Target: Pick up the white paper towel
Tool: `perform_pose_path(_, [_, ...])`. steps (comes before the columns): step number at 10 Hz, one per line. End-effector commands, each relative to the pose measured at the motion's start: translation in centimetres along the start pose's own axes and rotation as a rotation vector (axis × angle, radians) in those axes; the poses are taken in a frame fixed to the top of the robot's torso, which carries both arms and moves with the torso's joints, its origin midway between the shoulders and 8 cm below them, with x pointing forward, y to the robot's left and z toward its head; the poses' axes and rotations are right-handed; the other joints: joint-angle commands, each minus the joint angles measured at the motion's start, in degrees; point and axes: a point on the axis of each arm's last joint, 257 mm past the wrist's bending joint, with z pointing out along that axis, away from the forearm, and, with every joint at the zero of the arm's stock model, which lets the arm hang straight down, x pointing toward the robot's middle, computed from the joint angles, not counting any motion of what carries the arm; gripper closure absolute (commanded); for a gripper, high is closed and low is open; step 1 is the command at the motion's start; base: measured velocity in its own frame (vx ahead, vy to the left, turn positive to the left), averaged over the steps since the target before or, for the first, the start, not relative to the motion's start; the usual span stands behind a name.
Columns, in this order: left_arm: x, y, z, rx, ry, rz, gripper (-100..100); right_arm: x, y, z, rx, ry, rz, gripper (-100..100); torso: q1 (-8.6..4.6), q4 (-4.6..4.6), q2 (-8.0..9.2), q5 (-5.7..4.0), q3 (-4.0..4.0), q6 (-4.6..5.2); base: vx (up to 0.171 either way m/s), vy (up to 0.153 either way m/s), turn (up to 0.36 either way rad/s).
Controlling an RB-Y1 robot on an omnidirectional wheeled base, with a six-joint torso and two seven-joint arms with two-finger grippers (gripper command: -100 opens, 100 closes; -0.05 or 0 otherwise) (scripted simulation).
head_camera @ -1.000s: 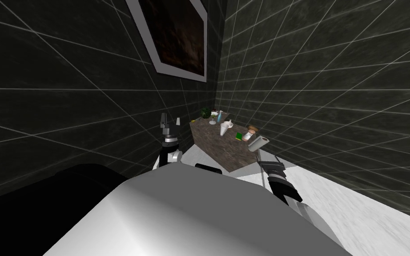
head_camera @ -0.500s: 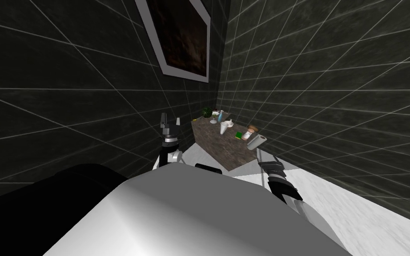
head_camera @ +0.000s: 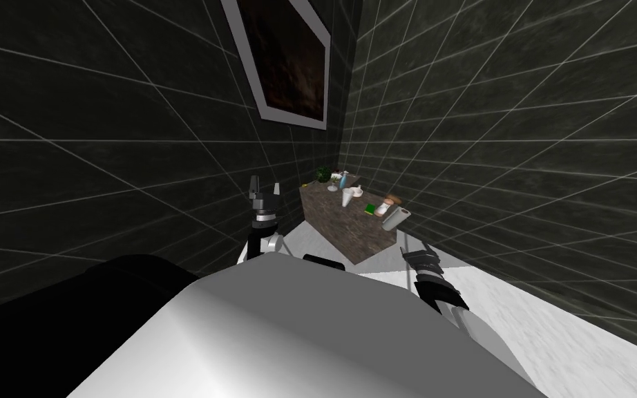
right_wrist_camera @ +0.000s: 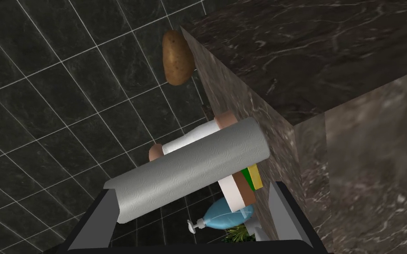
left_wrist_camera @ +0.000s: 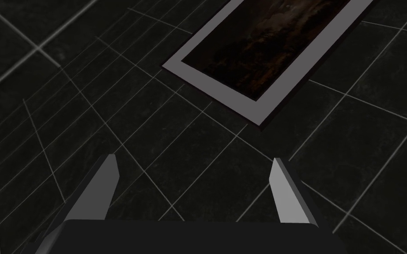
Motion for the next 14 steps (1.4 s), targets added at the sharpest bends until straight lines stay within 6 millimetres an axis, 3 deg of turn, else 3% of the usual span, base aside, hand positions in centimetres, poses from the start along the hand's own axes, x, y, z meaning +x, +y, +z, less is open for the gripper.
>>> perform_pose_path(1, [0.0,0.0,0.0,0.000,0.000,0.000,0,0.5,0.2,0.3,-0.008,0.013,-0.068,-100,0.00,0.00,0.00,0.00,0.00,0.00,-0.093,-0.028,0.137])
perform_pose_path(14, [0.0,0.0,0.0,0.000,0.000,0.000,0,2.3,1.0,1.7,-0.040,0.065,-0.475,-100,-0.09,0.02,0.09,-0.01,0.05,-0.03,-0.070,-0.036,0.088])
